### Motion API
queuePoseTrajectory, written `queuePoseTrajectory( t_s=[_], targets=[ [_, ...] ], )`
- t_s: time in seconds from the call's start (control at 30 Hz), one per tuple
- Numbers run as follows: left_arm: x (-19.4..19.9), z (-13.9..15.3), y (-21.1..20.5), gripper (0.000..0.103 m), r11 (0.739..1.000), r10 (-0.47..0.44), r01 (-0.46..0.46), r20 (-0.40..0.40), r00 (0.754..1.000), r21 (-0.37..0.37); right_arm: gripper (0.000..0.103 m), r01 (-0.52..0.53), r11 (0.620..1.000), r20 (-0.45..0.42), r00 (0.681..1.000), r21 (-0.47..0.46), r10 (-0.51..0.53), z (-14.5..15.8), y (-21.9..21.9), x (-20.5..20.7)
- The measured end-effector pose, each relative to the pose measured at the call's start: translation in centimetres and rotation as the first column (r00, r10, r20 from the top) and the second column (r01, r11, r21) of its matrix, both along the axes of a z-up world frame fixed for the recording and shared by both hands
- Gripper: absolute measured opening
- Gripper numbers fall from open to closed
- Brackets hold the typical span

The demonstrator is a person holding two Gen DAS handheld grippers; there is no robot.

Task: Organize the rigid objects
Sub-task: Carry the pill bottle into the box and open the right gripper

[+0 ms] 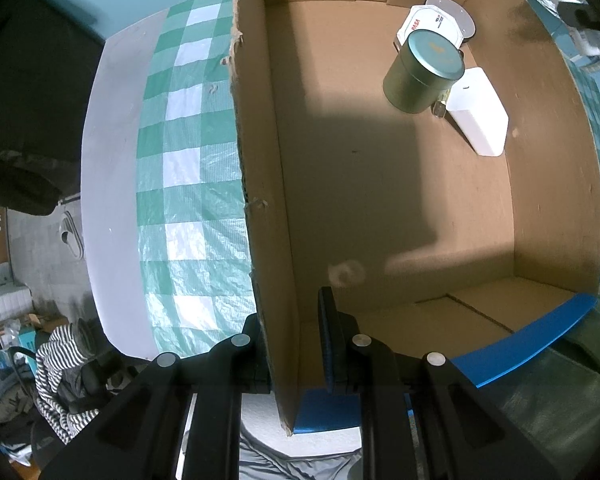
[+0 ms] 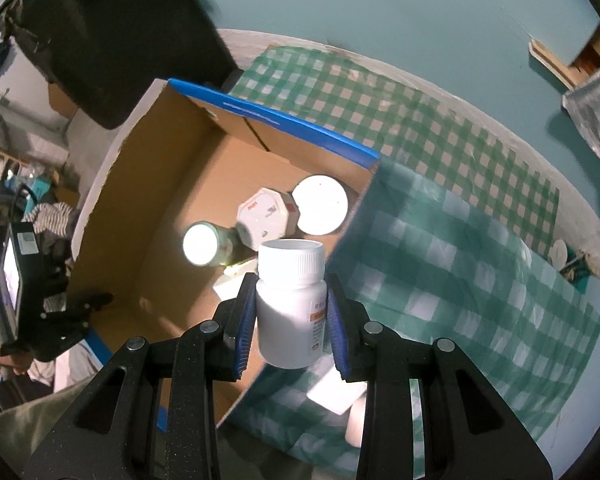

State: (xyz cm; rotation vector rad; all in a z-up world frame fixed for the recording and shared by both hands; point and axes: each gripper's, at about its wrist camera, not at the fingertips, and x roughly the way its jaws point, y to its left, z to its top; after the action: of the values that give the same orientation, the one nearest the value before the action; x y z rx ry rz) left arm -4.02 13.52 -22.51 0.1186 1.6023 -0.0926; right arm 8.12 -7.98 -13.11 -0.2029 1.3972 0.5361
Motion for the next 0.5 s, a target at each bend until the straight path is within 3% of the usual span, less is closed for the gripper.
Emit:
queuePoseTrajectory(
  t_s=[0.5],
  targets=[
    [-0.4,-0.2,0.2,0.017,1.0,0.011,-0.011,0.005,1.0,-0.005,0.032,-0.098,0.994,-0.034,0.995,-0.046,0.097,-2.8,3.5,0.0]
  ],
)
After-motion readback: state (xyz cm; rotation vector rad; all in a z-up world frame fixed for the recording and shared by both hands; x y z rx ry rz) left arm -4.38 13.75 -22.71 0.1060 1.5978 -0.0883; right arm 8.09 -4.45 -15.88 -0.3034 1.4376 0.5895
